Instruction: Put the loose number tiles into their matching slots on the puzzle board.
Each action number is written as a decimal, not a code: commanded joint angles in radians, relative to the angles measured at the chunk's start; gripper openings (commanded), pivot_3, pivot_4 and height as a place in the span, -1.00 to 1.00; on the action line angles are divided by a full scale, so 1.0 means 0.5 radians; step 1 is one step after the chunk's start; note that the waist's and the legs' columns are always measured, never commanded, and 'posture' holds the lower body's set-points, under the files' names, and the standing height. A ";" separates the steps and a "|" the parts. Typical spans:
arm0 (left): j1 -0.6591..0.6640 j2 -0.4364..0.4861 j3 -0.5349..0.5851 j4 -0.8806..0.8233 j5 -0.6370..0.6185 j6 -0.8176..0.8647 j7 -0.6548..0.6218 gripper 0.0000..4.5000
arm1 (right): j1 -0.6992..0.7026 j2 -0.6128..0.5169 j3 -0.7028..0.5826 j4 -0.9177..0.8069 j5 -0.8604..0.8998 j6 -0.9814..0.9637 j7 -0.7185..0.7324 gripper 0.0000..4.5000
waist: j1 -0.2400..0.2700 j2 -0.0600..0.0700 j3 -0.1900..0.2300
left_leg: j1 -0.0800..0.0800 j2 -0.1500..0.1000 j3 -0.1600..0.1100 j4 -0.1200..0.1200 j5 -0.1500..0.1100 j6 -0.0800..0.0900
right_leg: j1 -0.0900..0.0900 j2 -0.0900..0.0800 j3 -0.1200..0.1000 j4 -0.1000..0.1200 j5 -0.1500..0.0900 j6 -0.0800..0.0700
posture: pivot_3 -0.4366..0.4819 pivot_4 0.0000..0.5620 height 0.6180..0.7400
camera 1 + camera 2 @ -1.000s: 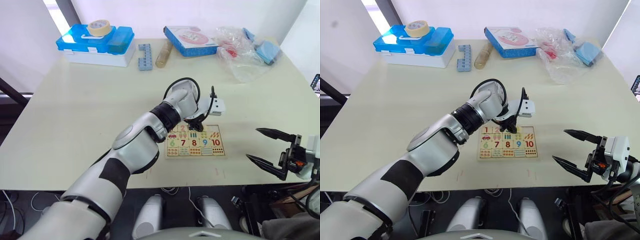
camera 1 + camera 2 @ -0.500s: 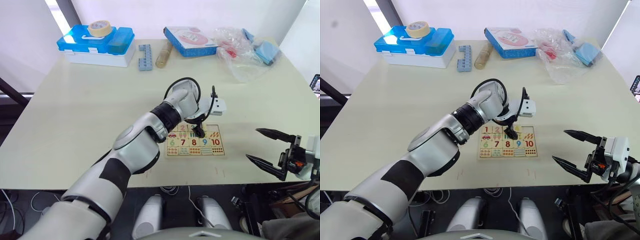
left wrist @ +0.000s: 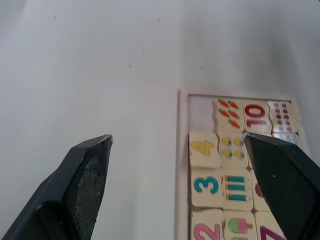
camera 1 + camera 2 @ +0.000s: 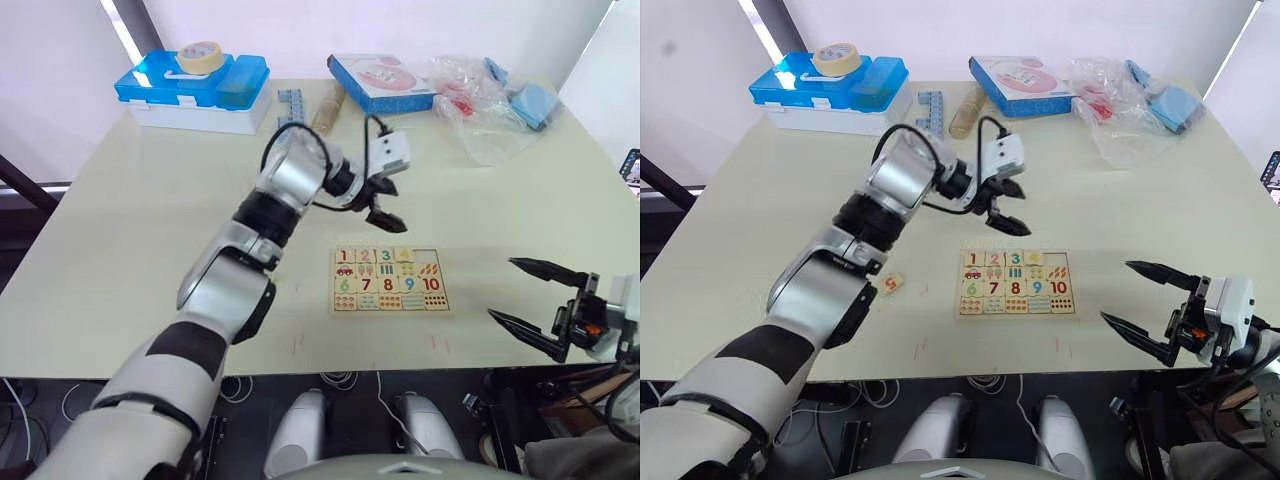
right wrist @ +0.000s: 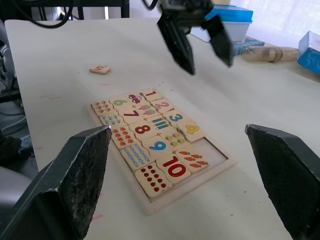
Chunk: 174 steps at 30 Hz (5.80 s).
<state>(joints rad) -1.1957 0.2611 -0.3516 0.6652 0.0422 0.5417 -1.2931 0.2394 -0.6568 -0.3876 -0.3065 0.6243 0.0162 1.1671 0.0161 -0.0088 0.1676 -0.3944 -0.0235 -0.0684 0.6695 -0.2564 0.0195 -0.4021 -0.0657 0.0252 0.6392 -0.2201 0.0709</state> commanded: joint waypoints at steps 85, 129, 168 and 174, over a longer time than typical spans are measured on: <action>0.586 0.123 0.292 -0.700 -0.274 0.012 0.212 -0.99 | 0.061 0.038 0.004 -0.179 0.080 0.028 -0.167 1.00 | -0.009 0.002 -0.002 | 0.003 0.000 0.000 -0.001 0.000 0.000 | 0.001 0.000 0.001 0.002 0.000 -0.001 | -0.05 -0.47 1.00; 2.951 0.591 1.683 -2.439 -1.224 0.207 1.115 0.97 | 0.144 -0.088 -0.199 -0.025 0.226 0.210 0.179 1.00 | 0.041 0.009 -0.009 | 0.024 0.006 -0.014 -0.015 -0.001 -0.002 | 0.020 -0.010 -0.011 -0.002 -0.018 -0.020 | -0.05 -0.47 1.00; 2.129 1.024 0.812 -1.292 -0.693 -0.323 0.601 0.59 | 0.070 0.020 -0.023 -0.334 0.164 0.207 -0.105 1.00 | -0.002 0.004 -0.009 | 0.027 0.006 -0.014 -0.032 -0.001 -0.002 | 0.016 -0.010 -0.008 -0.009 -0.014 -0.013 | -0.05 -0.47 1.00; 2.221 1.017 0.851 -1.394 -0.712 -0.286 0.657 -0.54 | 0.042 0.010 -0.012 -0.307 0.159 0.205 -0.098 1.00 | -0.002 0.004 -0.010 | 0.027 0.007 -0.013 -0.032 -0.001 -0.002 | 0.016 -0.011 -0.007 -0.009 -0.017 -0.019 | -0.05 -0.47 1.00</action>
<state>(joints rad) -0.1154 0.7722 0.0715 -0.0036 -0.3173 0.3789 -0.9780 0.2703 -0.6459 -0.3899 -0.4383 0.7008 0.1372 1.1181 0.0148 -0.0066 0.1627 -0.3807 -0.0200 -0.0751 0.6533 -0.2566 0.0187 -0.3938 -0.0710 0.0219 0.6349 -0.2287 0.0616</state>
